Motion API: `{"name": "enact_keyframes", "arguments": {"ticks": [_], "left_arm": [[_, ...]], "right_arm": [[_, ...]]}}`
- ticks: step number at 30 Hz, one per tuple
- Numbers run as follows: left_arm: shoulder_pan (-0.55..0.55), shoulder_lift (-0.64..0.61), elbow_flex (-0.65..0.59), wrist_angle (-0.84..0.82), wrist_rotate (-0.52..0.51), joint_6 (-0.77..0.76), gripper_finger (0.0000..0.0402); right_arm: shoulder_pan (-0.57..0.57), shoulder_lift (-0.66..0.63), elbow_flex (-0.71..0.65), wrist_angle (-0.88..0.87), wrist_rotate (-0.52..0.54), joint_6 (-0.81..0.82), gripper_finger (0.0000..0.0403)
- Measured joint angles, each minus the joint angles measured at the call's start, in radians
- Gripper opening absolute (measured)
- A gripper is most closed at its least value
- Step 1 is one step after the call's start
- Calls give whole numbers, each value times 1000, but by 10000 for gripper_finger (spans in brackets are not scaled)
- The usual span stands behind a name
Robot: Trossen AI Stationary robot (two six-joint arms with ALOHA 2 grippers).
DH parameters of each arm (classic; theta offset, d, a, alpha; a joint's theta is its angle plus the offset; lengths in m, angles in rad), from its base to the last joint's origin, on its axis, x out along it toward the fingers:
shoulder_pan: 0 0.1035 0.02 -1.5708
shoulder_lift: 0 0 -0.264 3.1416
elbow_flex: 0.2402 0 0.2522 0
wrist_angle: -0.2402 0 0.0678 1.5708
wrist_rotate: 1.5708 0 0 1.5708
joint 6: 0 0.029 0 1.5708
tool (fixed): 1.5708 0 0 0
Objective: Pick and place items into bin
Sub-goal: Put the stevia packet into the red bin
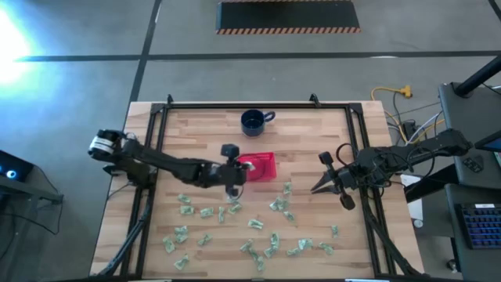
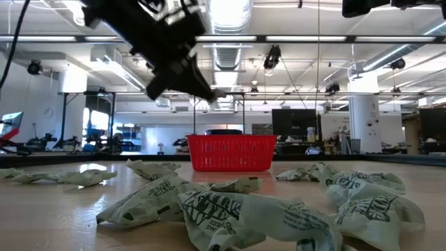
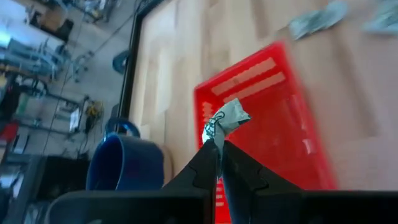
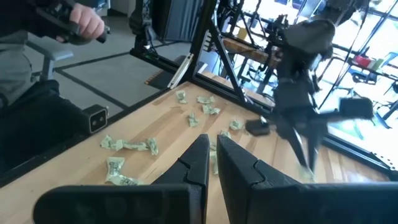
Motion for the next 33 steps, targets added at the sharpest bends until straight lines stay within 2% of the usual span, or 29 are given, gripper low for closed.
{"name": "enact_keyframes", "arguments": {"ticks": [6, 11, 23, 29, 33], "left_arm": [[63, 47, 39, -6, 6, 6, 1], [68, 63, 52, -12, 63, 76, 5], [68, 53, 52, -10, 75, 99, 108], [36, 3, 50, -58, 74, 61, 120], [-2, -59, 45, -129, 74, 7, 121]], "right_arm": [[0, 0, 0, 0, 1, 4, 22], [0, 0, 0, -1, 23, 17, 22], [-2, 49, 0, 20, 20, 55, 22], [-4, 179, 0, 22, 166, 104, 22], [-4, 284, 16, -2, 222, 88, 22]]}}
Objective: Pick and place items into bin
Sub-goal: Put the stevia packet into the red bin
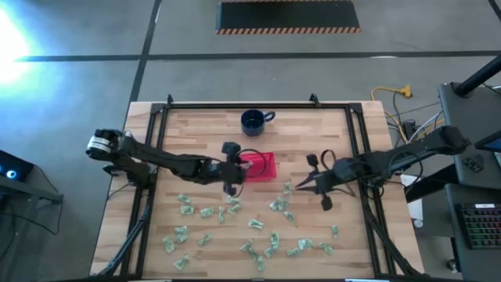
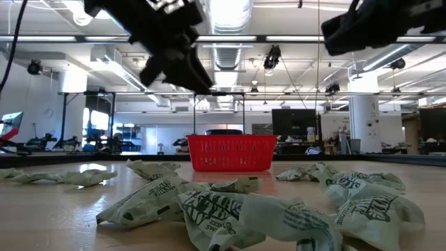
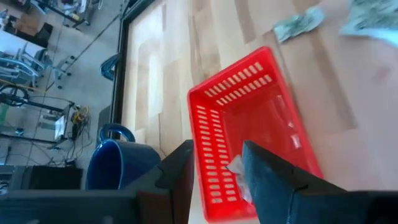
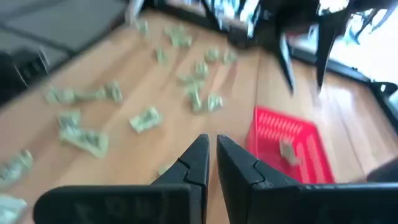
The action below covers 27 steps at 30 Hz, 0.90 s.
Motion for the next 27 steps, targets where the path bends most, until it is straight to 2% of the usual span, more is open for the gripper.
{"name": "enact_keyframes", "arguments": {"ticks": [4, 10, 19, 27], "left_arm": [[-48, -83, -3, -124, -1, -109, 121], [-134, -214, -15, -282, -1, -295, 121], [-239, -317, -64, -304, 0, -356, 121], [-253, -332, -103, -305, -1, -402, 121]], "right_arm": [[0, 88, 28, -39, 61, -10, 23], [1, 192, 55, -71, 67, 11, 48], [4, 335, 61, -85, 86, 44, 97], [8, 442, 61, -67, 166, 77, 100]]}}
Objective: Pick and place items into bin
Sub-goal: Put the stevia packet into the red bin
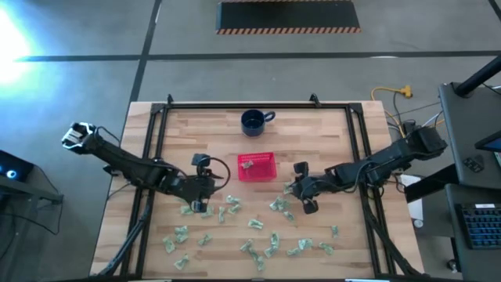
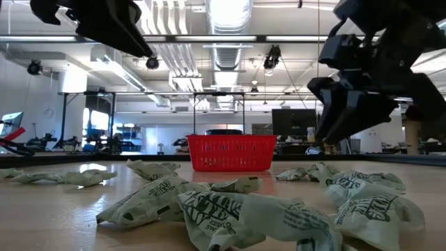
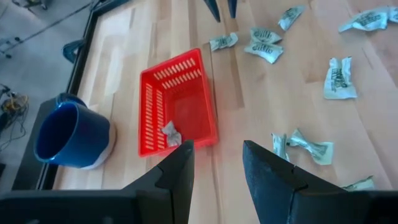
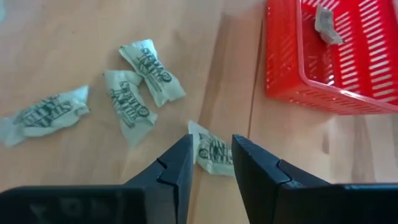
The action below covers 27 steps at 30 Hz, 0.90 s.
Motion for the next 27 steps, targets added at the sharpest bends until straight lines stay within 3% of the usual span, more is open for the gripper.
{"name": "enact_keyframes", "arguments": {"ticks": [27], "left_arm": [[0, 9, -2, 5, 0, -9, 121]], "right_arm": [[14, 139, 29, 23, 1, 55, 99]]}}
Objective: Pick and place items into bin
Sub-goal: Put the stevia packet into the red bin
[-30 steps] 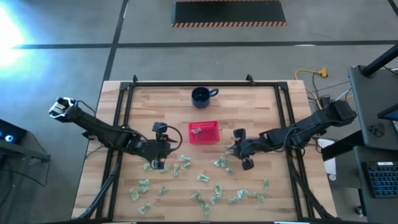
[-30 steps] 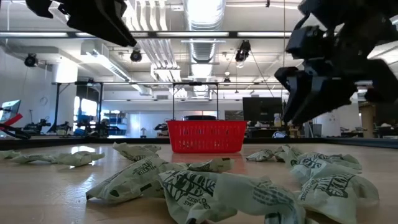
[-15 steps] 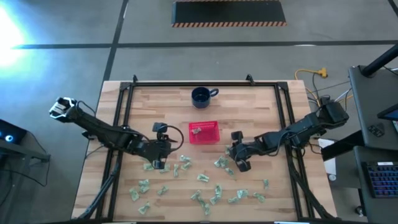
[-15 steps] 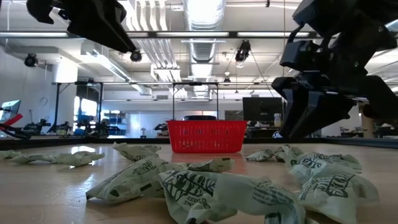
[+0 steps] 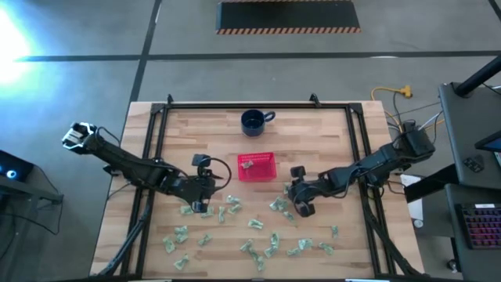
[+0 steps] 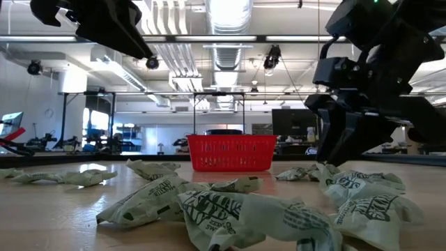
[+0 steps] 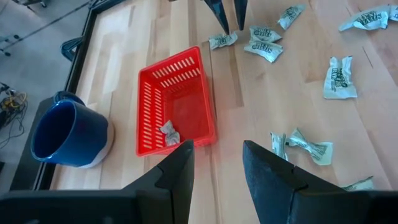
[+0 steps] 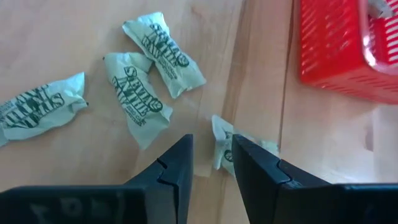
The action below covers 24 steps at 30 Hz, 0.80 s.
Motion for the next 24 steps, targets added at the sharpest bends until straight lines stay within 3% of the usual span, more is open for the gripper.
{"name": "enact_keyframes", "arguments": {"ticks": [24], "left_arm": [[0, 0, 0, 1, 0, 0, 121]], "right_arm": [[0, 6, 5, -1, 135, 18, 9]]}}
